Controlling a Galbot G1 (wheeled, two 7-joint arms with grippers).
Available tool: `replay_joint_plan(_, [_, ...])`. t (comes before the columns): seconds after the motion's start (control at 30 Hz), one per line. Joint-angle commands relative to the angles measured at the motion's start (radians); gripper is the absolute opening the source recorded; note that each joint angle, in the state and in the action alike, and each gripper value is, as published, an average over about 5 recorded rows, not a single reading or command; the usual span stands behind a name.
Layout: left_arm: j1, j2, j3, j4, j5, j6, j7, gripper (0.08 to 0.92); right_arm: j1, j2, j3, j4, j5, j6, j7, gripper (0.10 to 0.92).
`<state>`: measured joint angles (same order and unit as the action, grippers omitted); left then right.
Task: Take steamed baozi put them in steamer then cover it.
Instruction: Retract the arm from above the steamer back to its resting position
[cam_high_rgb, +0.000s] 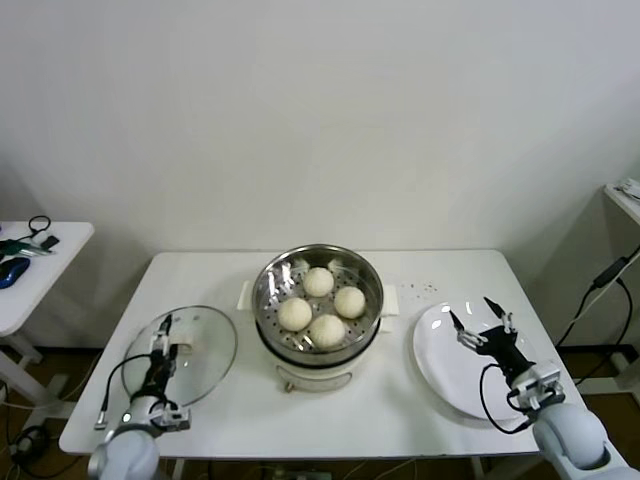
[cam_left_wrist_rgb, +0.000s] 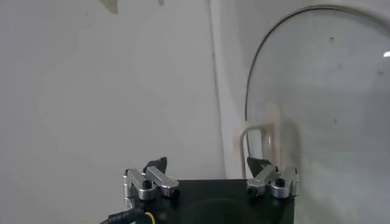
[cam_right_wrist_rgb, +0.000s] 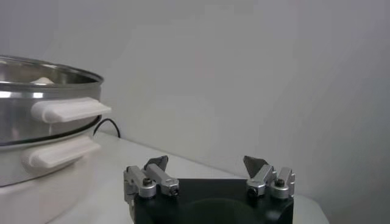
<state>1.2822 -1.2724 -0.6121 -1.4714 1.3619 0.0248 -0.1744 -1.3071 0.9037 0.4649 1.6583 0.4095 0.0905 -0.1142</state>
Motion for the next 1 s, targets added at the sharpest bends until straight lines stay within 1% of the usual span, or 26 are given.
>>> replay_joint_plan(0.03, [-0.048, -0.016, 0.015, 0.045, 0.001, 0.0, -0.02, 0.823, -0.002, 0.004, -0.004, -0.005, -0.016, 0.003, -0.003, 0.823])
replay_joint_plan(0.2, [-0.055, -0.017, 0.019, 0.057, 0.002, 0.002, -0.019, 0.82, 0.0, 0.01, -0.007, -0.01, -0.026, 0.007, -0.002, 0.823])
replay_joint_plan(0.3, [-0.059, -0.014, 0.016, 0.067, 0.007, 0.001, -0.016, 0.777, 0.0, 0.014, -0.008, -0.012, -0.032, 0.009, -0.003, 0.823])
replay_joint_plan(0.73, [-0.051, -0.02, 0.016, 0.068, 0.006, -0.005, -0.008, 0.402, 0.007, 0.028, -0.018, -0.018, -0.053, 0.016, -0.006, 0.823])
replay_joint_plan(0.93, [-0.032, -0.007, 0.016, 0.022, -0.011, -0.004, -0.004, 0.23, 0.008, 0.029, -0.021, -0.021, -0.057, 0.019, -0.007, 0.823])
replay_joint_plan(1.0, [-0.019, -0.001, 0.015, -0.008, -0.02, -0.001, -0.002, 0.186, 0.009, 0.029, -0.021, -0.022, -0.058, 0.02, -0.007, 0.823])
